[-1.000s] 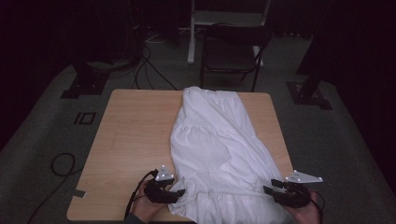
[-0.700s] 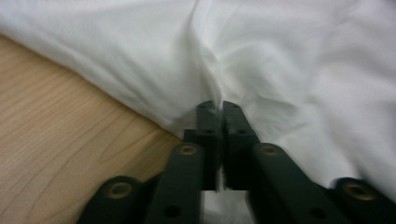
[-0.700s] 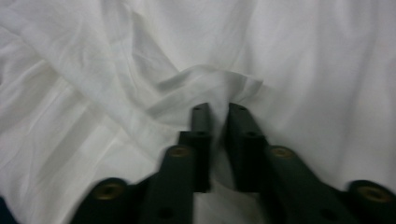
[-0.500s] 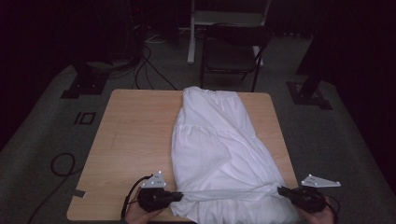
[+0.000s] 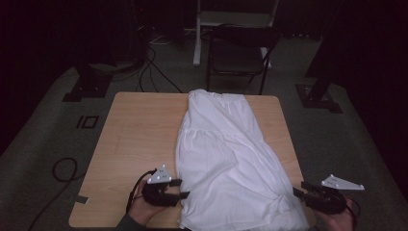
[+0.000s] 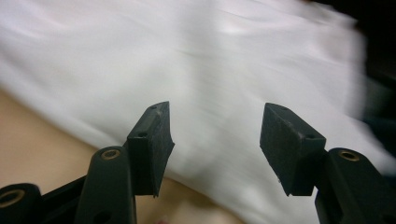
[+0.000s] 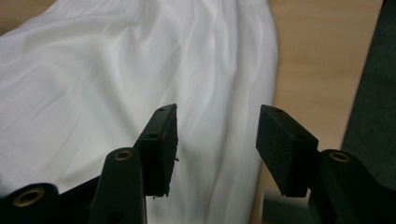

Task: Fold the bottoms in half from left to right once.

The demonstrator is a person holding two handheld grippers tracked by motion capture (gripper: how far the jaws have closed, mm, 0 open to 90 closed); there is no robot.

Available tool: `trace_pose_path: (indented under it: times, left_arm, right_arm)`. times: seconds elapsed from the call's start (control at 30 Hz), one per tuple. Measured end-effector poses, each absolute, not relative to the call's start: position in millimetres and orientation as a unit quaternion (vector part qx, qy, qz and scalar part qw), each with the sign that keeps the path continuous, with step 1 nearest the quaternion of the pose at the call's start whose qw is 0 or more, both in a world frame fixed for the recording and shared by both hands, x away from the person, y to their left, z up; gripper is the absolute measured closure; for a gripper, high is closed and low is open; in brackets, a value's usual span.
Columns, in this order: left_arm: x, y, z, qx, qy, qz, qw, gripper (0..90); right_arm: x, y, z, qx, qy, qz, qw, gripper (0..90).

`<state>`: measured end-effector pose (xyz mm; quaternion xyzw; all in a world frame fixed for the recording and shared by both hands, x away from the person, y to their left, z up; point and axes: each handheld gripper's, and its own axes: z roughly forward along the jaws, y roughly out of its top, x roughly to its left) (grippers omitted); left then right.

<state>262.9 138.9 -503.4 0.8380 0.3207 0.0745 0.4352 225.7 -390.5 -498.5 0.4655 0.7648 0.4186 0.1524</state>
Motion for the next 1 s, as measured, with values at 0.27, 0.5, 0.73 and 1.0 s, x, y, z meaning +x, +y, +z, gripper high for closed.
trace_pose_path:
  times: [0.27, 0.5, 0.73, 1.0]
  left_arm:
    - [373, 128, -526, 0.795, 0.442, 0.136, 0.393, 37.5]
    - [417, 116, -544, 0.785, 0.494, 0.132, 0.350, 42.3]
    - [411, 119, -545, 0.799, 0.478, 0.135, 0.338, 84.5]
    - [363, 143, -549, 0.799, 0.467, 0.135, 0.354, 84.7]
  right_arm:
    - [332, -341, -515, 0.455, 0.772, 0.410, 0.170, 50.1]
    - [405, -304, -539, 0.466, 0.786, 0.366, 0.178, 57.5]
    - [400, -304, -550, 0.494, 0.779, 0.343, 0.178, 85.6]
    - [343, -309, -556, 0.503, 0.763, 0.372, 0.164, 87.2]
